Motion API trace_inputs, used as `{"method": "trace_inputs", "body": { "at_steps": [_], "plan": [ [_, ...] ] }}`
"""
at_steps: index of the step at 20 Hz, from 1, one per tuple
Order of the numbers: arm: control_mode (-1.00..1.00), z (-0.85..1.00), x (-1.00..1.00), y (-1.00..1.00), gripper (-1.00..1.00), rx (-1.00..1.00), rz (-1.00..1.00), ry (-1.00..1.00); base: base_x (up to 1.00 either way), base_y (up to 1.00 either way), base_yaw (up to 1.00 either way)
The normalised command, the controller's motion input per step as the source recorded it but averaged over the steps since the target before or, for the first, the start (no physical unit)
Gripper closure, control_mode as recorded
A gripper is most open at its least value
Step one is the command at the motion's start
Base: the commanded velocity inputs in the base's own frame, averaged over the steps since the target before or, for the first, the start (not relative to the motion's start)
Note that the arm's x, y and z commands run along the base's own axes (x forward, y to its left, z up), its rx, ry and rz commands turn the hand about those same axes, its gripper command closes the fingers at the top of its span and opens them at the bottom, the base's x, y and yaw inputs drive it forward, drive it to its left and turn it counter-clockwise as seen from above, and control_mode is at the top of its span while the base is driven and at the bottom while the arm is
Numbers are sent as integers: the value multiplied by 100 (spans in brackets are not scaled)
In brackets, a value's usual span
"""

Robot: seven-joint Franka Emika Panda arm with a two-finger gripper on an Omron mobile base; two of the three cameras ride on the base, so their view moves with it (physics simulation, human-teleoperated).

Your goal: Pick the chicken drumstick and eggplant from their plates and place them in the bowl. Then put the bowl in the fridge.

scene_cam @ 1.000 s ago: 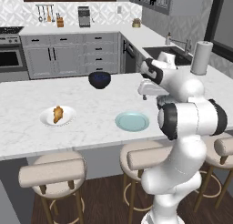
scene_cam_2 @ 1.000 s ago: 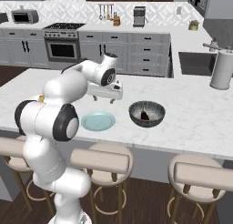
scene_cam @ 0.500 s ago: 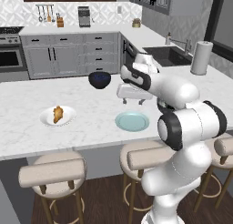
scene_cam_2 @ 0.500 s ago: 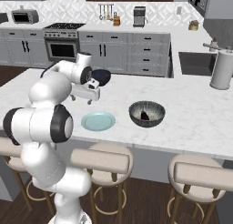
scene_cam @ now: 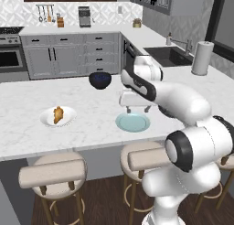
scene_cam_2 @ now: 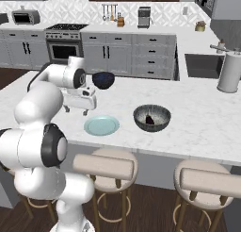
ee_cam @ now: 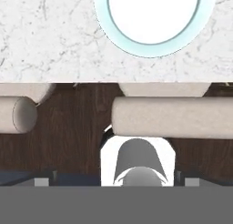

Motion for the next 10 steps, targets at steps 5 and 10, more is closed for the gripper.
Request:
{"method": "trace_inputs", "body": {
  "at_steps": [5,10],
  "plan": [
    [100,11,-57,22,-100,-1,1,-2,-23,37,0],
    [100,0,0,0,-100,0,0,0,-55,100,2]
  ]
}}
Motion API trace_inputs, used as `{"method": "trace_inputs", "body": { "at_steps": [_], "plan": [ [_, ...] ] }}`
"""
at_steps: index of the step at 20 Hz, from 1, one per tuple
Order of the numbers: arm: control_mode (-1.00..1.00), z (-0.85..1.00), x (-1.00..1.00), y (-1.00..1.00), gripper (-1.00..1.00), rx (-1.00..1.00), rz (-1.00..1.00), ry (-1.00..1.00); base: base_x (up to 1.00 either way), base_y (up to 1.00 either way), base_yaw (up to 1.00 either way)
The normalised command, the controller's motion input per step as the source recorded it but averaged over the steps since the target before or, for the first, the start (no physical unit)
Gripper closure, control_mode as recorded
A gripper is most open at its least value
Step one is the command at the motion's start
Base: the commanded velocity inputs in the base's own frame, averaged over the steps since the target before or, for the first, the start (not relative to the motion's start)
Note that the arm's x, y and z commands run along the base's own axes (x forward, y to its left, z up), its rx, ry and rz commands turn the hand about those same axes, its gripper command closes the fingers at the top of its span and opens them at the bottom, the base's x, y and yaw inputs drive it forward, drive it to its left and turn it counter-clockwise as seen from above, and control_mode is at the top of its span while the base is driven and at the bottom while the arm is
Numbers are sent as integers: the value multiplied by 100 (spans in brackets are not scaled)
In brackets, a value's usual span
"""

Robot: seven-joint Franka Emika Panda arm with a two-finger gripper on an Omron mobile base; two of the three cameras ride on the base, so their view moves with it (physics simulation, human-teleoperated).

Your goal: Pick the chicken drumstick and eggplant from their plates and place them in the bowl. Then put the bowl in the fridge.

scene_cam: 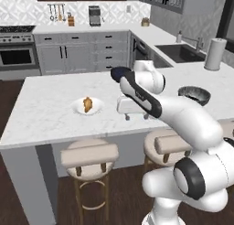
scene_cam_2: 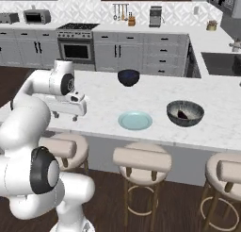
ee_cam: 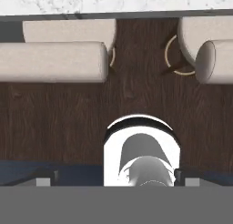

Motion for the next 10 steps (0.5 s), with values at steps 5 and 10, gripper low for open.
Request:
{"method": "trace_inputs", "body": {
  "at_steps": [5,10],
  "plan": [
    [100,0,0,0,-100,0,0,0,-83,100,1],
    [100,0,0,0,-100,0,0,0,64,50,-7]
  ]
}}
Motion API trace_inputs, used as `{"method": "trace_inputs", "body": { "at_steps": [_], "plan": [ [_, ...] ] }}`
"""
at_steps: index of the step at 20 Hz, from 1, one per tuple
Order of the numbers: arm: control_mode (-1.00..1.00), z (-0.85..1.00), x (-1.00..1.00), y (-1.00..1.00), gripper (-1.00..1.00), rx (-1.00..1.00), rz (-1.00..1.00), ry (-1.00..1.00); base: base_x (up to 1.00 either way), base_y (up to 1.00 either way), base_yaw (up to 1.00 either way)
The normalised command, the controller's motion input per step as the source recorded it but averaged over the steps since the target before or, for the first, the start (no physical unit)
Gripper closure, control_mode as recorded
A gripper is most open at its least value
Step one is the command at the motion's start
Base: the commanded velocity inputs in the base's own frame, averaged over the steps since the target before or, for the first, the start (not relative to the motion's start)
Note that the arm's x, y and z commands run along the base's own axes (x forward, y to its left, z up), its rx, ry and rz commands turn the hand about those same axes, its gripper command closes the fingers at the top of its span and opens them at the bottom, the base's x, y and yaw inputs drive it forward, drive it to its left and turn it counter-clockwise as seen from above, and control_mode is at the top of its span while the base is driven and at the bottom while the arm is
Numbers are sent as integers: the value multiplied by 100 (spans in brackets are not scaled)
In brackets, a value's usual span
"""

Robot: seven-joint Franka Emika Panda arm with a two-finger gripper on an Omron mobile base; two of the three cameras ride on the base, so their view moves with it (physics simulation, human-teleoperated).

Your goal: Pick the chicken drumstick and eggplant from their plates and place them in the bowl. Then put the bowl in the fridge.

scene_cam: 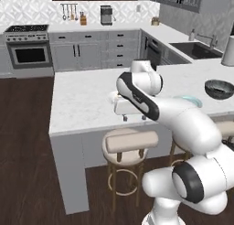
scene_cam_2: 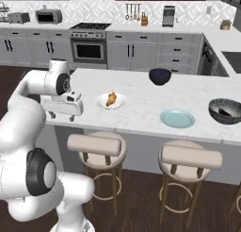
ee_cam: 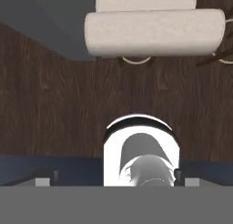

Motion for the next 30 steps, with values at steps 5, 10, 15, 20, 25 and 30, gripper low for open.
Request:
{"method": "trace_inputs", "body": {
  "at_steps": [5,10,15,20,25,30],
  "plan": [
    [100,0,0,0,-100,0,0,0,100,2,-4],
    [-100,0,20,-2,-100,0,0,1,80,-2,0],
    [-100,-30,100,-43,-100,0,0,10,0,0,0],
    [-100,-78,96,-13,-100,-4,1,2,0,0,0],
    [-100,-63,85,-1,-100,-4,0,0,0,0,0],
    [-100,-41,31,-26,-100,-2,0,0,0,0,0]
  ]
}}
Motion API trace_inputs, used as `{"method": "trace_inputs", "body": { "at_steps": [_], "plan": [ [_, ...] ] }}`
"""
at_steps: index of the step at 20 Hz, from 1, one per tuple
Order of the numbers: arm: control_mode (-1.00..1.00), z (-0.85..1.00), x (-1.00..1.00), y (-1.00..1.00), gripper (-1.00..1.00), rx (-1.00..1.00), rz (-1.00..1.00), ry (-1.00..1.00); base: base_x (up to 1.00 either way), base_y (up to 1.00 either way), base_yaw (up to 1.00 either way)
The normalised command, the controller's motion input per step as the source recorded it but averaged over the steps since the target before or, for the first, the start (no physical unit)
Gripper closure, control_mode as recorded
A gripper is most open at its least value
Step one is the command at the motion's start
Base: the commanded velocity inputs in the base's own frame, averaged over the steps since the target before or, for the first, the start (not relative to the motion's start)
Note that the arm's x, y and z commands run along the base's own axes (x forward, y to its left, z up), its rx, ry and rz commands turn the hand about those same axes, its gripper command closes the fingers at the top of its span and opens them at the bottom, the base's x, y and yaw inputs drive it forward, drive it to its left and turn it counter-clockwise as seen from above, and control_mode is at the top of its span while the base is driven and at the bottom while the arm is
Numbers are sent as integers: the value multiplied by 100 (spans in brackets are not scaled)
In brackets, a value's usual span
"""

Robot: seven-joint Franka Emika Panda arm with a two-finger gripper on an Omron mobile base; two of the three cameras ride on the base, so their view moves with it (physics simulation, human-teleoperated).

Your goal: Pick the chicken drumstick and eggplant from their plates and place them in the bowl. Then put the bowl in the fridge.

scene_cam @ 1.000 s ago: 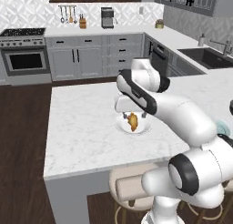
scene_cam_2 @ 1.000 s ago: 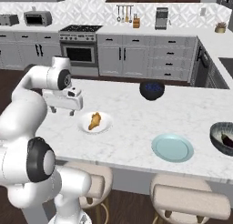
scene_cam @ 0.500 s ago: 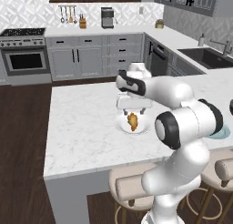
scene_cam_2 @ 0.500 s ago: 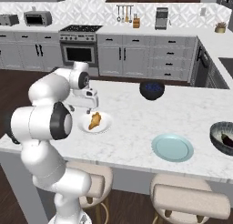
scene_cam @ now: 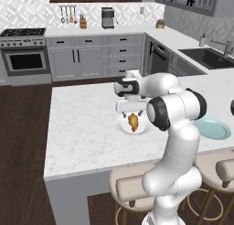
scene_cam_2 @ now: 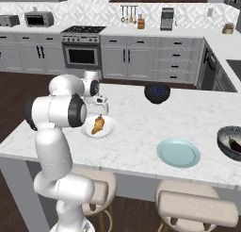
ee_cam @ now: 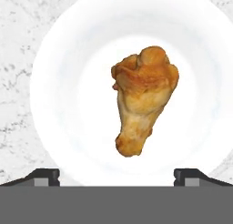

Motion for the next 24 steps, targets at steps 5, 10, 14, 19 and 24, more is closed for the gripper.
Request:
{"method": "trace_inputs", "body": {
  "at_steps": [5,10,14,19,24],
  "plan": [
    [-100,-32,-9,-14,-100,0,0,0,0,0,0],
    [-100,-42,2,-15,-100,0,1,0,0,0,0],
    [-100,-39,9,-24,-100,0,3,0,0,0,0],
    [-100,-33,23,-5,-100,0,2,-2,0,0,0],
    [-100,-22,23,0,-100,0,0,-5,0,0,0]
  ]
}}
